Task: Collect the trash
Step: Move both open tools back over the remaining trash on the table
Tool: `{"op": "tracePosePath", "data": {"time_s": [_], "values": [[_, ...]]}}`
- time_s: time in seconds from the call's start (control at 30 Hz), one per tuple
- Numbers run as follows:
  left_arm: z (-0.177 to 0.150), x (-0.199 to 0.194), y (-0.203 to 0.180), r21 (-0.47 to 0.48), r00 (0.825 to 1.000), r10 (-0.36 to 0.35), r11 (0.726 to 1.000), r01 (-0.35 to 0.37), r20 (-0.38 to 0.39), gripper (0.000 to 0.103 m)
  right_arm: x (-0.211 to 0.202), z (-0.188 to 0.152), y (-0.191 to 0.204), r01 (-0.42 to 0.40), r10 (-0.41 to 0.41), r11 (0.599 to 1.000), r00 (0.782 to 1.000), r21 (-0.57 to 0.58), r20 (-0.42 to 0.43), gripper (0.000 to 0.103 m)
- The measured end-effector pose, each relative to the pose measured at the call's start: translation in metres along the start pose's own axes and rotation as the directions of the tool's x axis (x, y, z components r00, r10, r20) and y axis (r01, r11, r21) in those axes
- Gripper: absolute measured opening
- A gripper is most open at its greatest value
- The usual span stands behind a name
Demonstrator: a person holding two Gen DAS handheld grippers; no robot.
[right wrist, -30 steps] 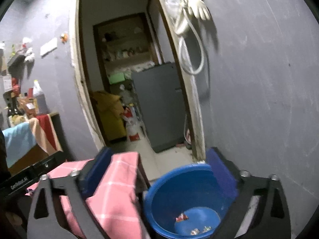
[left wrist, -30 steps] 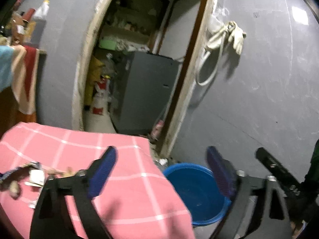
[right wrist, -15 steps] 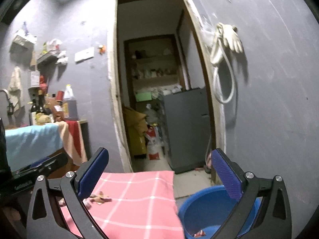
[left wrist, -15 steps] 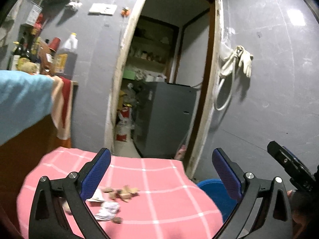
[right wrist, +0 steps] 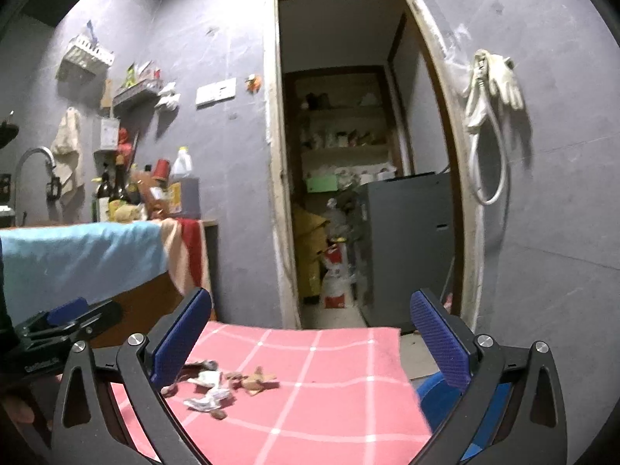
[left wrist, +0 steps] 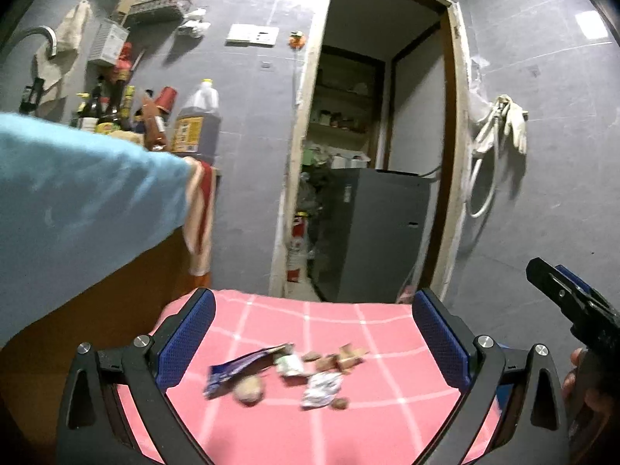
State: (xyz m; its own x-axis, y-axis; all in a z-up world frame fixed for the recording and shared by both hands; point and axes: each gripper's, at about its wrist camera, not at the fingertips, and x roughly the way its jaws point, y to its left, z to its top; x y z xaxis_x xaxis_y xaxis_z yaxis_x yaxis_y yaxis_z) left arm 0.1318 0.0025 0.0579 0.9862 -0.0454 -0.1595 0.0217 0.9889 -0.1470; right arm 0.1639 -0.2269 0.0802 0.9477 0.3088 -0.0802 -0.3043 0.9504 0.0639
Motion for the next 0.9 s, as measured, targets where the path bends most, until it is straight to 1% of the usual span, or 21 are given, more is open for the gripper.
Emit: {"op": "tracePosePath", "data": {"time_s": [0.17,0.37,0.5,0.67,0.8,0.9], "values": [[-0.012,-0.004,0.022,-0.015,0.999,0.043,0.999,-0.044,-0.031,0.100,0.011,-0.011,0.016,-0.037,0.037,0.999,0.998,-0.012,-0.050,0.103],[-0.029,0.001,0.044,-0.068,0.994,0.050,0.996,-0.057,-0.101,0.099,0.027,-0.027,0.035,-0.076,0.071,0.997,0.990,-0.033,-0.120,0.103],[-0.038,0.009,0.057,-0.112,0.985,0.047,0.992,-0.066,-0.166,0.099,0.042,-0.039,0.042,-0.100,0.091,0.994,0.978,-0.039,-0.188,0.103],[-0.047,0.020,0.067,-0.144,0.970,0.027,0.987,-0.064,-0.242,0.099,0.054,-0.054,0.046,-0.115,0.102,0.993,0.963,-0.038,-0.249,0.103],[-0.053,0.030,0.070,-0.162,0.954,0.013,0.985,-0.064,-0.298,0.097,0.065,-0.064,0.049,-0.129,0.114,0.991,0.946,-0.032,-0.302,0.103],[-0.058,0.040,0.070,-0.167,0.937,-0.001,0.984,-0.061,-0.350,0.085,0.074,-0.072,0.049,-0.133,0.118,0.991,0.928,-0.020,-0.355,0.103]]}}
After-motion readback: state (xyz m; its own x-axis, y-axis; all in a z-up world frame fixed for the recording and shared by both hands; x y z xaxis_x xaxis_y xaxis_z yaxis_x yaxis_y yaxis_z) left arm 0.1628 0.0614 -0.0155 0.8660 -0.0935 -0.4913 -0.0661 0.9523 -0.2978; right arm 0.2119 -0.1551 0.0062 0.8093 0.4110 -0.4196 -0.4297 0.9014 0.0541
